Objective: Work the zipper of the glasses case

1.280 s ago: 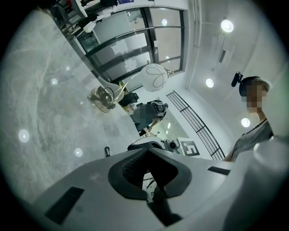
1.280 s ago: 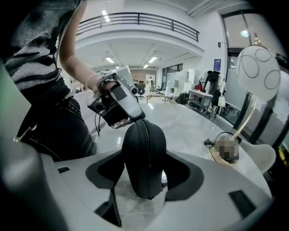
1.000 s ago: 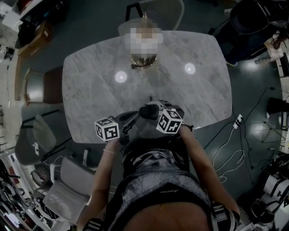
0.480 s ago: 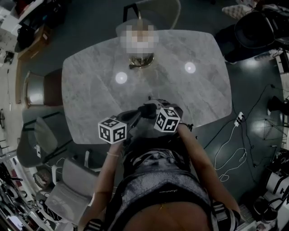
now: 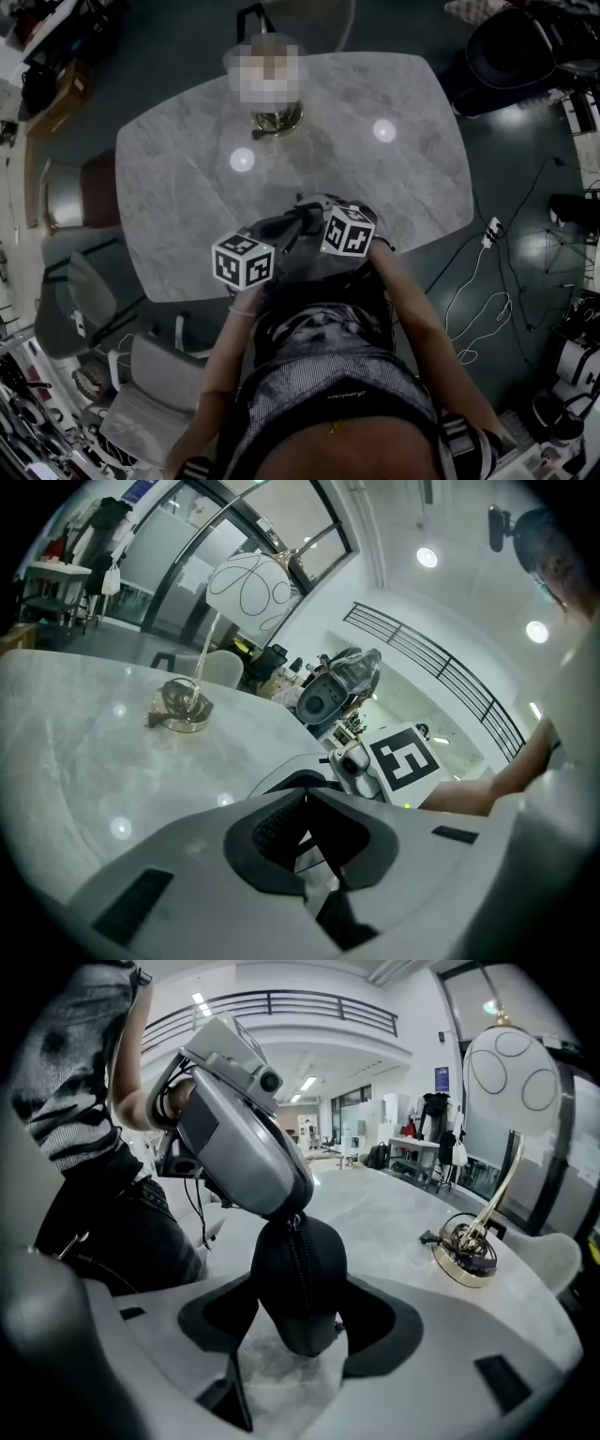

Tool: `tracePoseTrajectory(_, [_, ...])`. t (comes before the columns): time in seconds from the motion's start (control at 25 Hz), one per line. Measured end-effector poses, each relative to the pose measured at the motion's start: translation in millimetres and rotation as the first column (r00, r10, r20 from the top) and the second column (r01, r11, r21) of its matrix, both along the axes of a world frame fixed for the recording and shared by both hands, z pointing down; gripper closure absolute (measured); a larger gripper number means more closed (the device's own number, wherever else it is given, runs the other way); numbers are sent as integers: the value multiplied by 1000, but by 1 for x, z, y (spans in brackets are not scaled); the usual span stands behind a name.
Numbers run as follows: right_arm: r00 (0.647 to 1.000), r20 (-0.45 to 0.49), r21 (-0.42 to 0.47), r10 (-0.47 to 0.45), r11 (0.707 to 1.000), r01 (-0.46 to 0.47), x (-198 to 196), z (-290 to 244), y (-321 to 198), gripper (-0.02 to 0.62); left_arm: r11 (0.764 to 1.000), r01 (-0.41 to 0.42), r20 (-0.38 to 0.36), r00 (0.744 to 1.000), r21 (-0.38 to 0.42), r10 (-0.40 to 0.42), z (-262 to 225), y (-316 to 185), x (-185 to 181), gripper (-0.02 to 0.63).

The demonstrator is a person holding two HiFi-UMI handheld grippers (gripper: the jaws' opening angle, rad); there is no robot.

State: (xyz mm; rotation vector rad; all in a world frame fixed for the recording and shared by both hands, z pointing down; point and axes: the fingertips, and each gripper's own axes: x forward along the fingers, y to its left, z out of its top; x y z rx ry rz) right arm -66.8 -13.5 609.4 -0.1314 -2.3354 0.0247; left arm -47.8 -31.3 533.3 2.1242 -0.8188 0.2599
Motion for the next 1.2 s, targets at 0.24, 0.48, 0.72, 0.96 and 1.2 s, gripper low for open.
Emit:
tracePoseTrajectory(0.24, [1000, 20, -20, 11, 1000, -11, 5, 0, -3, 285, 1000, 0, -19, 1000, 23, 0, -2, -2, 9, 598])
tracePoseTrajectory(0.48, [999, 35, -23, 2, 1000, -1, 9, 0, -3, 285, 978, 67, -49, 997, 195, -59, -19, -13, -6, 471])
tracePoseTrajectory(0.72, [997, 49, -72, 51, 996, -48, 20, 0, -8, 285, 955, -45, 172, 985, 293, -6, 13, -6, -37, 381])
tracePoseTrajectory(0.96, [995, 47, -102, 84, 992, -79, 32, -3, -11, 285, 882, -394, 383, 880, 259, 281, 69, 16, -7, 342])
tracePoseTrajectory(1.2, [995, 32, -114, 95, 989, -91, 44, 0, -12, 285, 814, -537, 454, 795, 219, 402, 107, 13, 21, 341])
